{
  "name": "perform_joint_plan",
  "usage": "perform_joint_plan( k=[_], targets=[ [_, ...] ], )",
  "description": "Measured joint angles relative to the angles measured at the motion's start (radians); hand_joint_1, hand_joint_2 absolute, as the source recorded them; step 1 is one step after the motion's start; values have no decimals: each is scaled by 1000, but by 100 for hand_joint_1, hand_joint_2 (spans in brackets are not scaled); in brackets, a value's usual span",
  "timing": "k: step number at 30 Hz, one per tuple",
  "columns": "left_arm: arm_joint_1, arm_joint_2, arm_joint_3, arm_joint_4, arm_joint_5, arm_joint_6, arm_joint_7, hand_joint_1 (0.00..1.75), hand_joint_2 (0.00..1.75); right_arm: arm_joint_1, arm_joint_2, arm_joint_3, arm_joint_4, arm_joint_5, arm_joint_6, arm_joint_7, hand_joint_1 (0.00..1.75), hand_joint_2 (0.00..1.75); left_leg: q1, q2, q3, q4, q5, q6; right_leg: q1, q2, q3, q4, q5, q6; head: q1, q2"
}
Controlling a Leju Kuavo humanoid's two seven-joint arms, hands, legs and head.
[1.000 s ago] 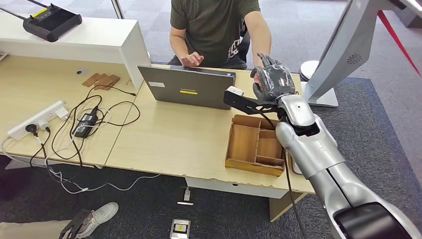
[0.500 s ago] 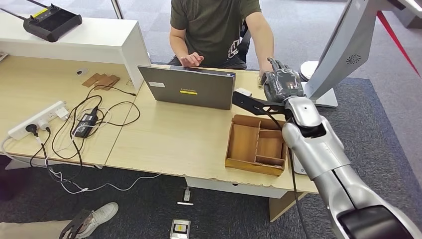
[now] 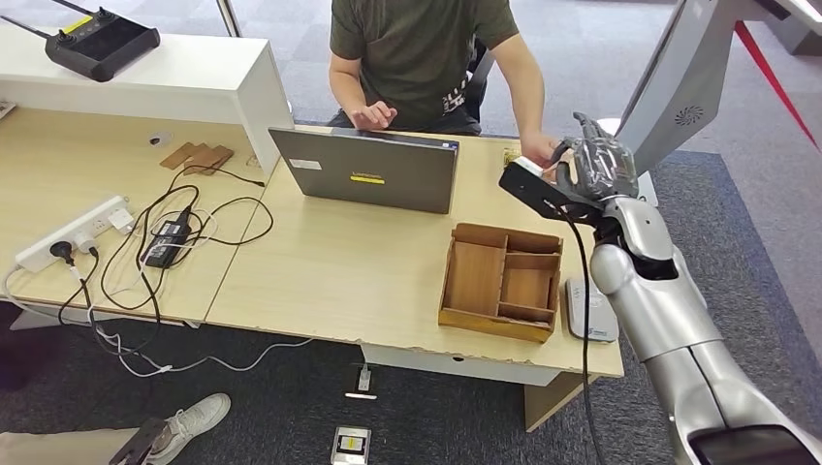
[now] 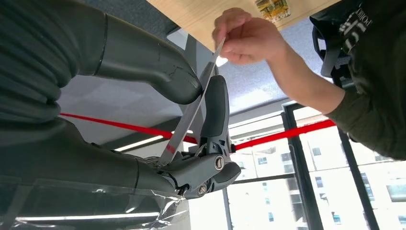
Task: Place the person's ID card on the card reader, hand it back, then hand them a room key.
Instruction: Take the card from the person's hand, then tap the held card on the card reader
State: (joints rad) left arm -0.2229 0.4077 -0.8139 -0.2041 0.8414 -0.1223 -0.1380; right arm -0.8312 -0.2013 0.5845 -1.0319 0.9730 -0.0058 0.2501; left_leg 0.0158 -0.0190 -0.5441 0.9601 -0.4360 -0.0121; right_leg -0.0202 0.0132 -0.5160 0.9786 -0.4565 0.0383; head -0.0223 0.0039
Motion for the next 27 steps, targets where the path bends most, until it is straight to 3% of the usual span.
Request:
perform_joint_plan(
  k=[9, 15, 27],
  targets=[
    [35, 14, 12, 1, 19, 9, -10, 0, 175, 139, -116, -122, -109, -193, -69, 6, 175, 175, 0, 0, 0, 0, 0, 0, 0, 0, 1, -1, 0, 0, 0, 0],
    [51, 20, 22, 2, 32, 10, -19, 0, 175, 246, -164, -194, -120, -286, -123, -24, 175, 175, 0, 0, 0, 0, 0, 0, 0, 0, 1, 0, 0, 0, 0, 0],
    [75, 23, 48, 3, 48, 5, -34, 0, 175, 350, -161, -211, -14, -363, -154, -114, 175, 175, 0, 0, -1, 0, 0, 0, 1, 0, 1, 0, 0, 0, 0, 0]
  ],
)
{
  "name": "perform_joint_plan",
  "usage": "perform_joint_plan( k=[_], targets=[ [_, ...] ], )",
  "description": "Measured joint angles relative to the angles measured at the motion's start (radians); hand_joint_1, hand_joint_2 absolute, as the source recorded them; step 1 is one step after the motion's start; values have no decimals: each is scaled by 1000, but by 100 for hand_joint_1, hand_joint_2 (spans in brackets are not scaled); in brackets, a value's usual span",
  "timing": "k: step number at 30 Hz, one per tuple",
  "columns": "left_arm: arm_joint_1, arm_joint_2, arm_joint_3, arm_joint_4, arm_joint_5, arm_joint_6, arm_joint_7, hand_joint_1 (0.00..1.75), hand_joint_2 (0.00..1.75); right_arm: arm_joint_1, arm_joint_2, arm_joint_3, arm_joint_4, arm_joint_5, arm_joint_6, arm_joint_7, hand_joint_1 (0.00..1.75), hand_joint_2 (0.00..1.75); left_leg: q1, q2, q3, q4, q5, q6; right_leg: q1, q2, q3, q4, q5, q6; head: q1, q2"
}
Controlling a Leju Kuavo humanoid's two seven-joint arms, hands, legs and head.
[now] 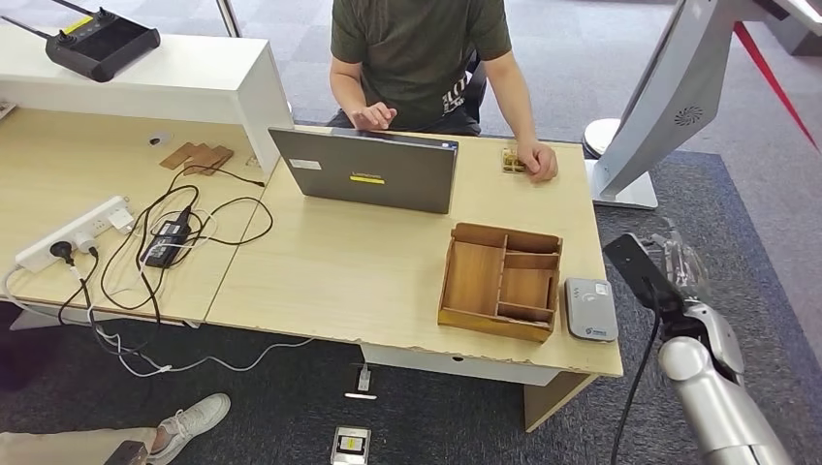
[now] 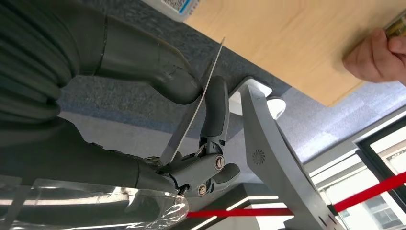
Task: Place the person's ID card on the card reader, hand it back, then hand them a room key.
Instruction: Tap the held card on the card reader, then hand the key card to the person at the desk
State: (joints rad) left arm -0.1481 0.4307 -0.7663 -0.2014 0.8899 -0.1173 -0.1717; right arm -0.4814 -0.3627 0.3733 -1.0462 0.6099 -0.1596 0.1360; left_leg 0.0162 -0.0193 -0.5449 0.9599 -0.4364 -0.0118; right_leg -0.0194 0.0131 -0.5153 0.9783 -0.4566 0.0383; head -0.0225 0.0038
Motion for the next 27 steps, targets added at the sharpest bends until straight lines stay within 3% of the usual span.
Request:
perform_joint_plan(
  k=[12, 27],
  targets=[
    [5, 0, 12, 0, -1, -1, -5, 0, 175, 11, 61, 30, 111, -14, -10, -33, 175, 175, 0, 0, 0, 0, 0, 0, 0, 0, 0, 0, 0, 0, 0, 0],
    [17, 0, 19, 0, 4, -4, -7, 0, 175, -25, 91, 74, 175, 0, 8, -6, 175, 175, 0, 0, 0, 0, 0, 0, 0, 0, 0, 0, 0, 0, 0, 0]
  ],
)
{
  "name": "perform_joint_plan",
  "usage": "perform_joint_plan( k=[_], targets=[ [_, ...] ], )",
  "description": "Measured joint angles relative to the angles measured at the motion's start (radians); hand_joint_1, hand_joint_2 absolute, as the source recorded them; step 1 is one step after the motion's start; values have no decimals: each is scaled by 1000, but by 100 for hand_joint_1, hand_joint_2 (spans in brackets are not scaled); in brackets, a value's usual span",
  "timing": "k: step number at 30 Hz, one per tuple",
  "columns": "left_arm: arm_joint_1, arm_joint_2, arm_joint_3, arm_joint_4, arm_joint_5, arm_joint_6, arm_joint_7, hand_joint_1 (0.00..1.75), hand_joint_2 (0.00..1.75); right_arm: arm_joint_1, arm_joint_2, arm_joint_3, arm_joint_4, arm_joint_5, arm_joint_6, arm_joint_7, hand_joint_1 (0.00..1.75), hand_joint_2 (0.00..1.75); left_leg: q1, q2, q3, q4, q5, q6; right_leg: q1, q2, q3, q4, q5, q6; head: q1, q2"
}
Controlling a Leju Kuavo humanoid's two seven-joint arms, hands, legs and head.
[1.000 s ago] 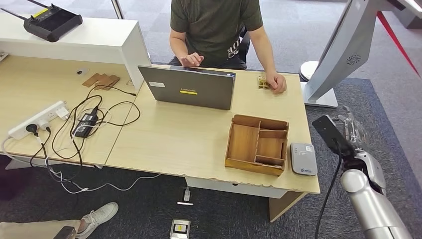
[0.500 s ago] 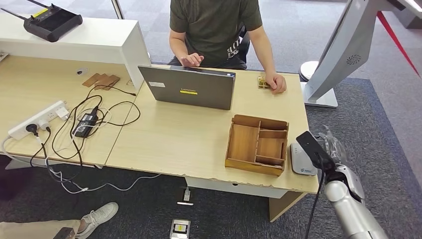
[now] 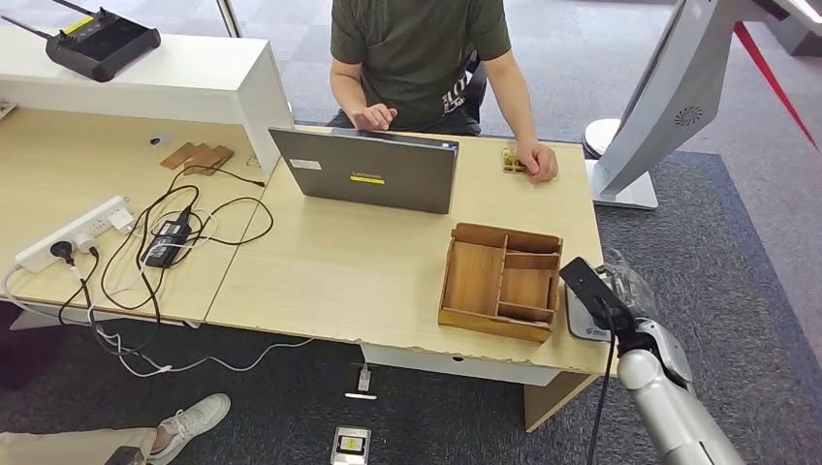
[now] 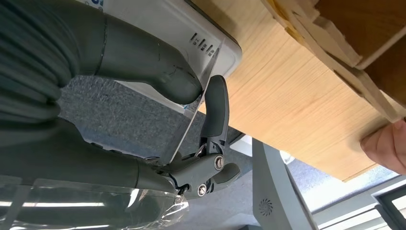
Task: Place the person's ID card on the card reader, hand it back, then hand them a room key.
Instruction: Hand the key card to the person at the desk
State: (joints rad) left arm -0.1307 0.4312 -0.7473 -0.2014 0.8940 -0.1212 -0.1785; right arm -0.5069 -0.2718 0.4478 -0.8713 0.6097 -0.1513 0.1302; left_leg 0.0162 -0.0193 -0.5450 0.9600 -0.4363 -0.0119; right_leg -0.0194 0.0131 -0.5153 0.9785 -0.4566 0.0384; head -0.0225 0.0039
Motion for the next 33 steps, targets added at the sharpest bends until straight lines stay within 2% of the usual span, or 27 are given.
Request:
perform_joint_plan(
  k=[5, 12, 18, 26, 33],
  targets=[
    [4, 3, 0, 0, -1, -3, -4, 0, 175, -32, -12, 6, -19, 21, -4, 31, 175, 175, 0, 0, 0, 0, 0, 0, 0, 0, 0, 0, 0, 0, 0, 0],
    [4, 6, 0, 2, -9, -5, -9, 0, 175, -92, -41, 6, -147, 98, 20, 104, 175, 175, 0, 0, 0, 0, 0, 0, 0, 0, 0, 0, 0, 0, 0, 0],
    [-15, 5, -1, 2, -42, -4, 11, 0, 175, -147, -42, 6, -274, 123, 102, 119, 175, 175, 0, 0, 0, 0, 0, 0, 0, 0, 0, 1, 0, 0, 0, 0],
    [-79, -3, -4, 2, -96, -6, 55, 0, 175, -242, 17, 38, -356, 118, 241, 112, 175, 175, 0, 0, 0, 0, 1, -1, 0, 0, 0, 1, 1, 0, 0, 0],
    [-119, -20, -9, 1, -125, -11, 75, 0, 175, -329, 92, 104, -310, 140, 263, 105, 175, 175, 0, 0, 0, 0, 1, -1, 0, 0, 0, 1, 1, 0, 0, 0]
  ],
)
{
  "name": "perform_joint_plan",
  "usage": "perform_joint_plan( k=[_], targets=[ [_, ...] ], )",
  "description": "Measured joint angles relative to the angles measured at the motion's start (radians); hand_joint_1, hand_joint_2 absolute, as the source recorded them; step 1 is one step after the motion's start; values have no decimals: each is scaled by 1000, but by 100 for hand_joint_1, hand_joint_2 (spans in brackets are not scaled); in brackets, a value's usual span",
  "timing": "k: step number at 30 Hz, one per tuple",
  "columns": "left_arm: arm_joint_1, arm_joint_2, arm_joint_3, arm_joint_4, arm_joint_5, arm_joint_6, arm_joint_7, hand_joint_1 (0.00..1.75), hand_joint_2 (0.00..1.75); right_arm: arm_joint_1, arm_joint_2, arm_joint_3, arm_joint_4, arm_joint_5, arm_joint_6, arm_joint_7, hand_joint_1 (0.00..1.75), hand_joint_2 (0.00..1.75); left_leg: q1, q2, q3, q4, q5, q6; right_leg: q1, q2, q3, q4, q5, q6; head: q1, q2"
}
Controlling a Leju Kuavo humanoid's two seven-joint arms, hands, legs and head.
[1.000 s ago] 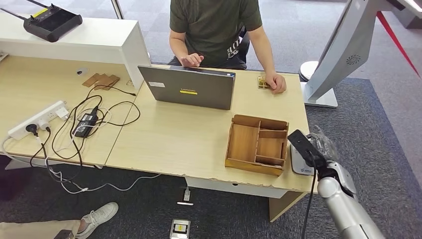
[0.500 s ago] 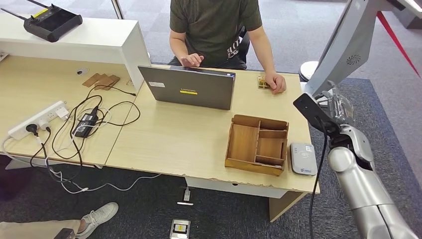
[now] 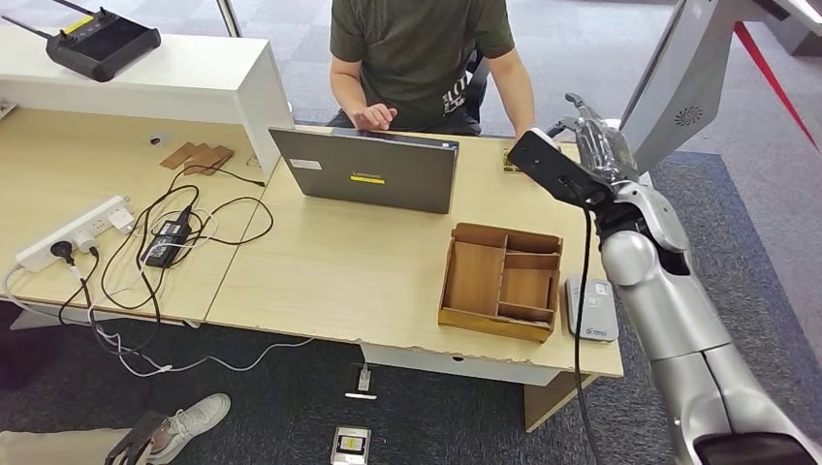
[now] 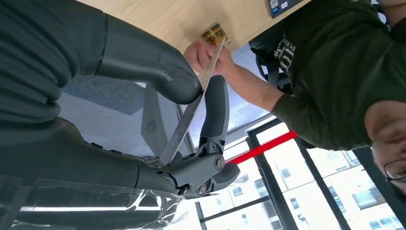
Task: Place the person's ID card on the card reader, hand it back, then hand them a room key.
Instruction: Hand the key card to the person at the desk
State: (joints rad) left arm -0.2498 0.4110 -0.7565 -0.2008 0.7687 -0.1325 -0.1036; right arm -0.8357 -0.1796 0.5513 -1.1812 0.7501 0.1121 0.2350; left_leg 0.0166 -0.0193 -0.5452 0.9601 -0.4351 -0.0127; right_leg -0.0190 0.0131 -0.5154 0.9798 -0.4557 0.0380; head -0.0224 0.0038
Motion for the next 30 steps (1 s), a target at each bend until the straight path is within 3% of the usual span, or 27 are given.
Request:
perform_joint_plan(
  k=[9, 22, 26, 30],
  targets=[
    [-20, -14, -4, 0, -18, -8, 17, 0, 175, -51, 76, 66, 109, 31, -13, -18, 175, 175, 0, 0, 0, 0, 0, 0, 0, 0, 0, 0, 0, 0, 0, 0],
    [-22, -16, -8, 0, -19, -13, 19, 0, 175, -69, 136, 101, 205, 54, -37, -39, 175, 175, 0, 0, 0, 0, 0, 0, 0, 0, -1, 0, 0, 0, 0, 0],
    [-22, -17, -9, 0, -20, -15, 20, 0, 175, -75, 145, 107, 228, 68, -40, -42, 0, 175, 0, 0, 0, 0, 0, 0, 0, 0, -1, 0, 0, 0, 0, 0],
    [-22, -17, -10, 0, -21, -16, 21, 0, 175, -79, 148, 118, 254, 95, -39, -39, 0, 175, 0, 0, 0, 0, 0, 0, 0, 0, -1, 0, 0, 0, 0, 0]
  ],
)
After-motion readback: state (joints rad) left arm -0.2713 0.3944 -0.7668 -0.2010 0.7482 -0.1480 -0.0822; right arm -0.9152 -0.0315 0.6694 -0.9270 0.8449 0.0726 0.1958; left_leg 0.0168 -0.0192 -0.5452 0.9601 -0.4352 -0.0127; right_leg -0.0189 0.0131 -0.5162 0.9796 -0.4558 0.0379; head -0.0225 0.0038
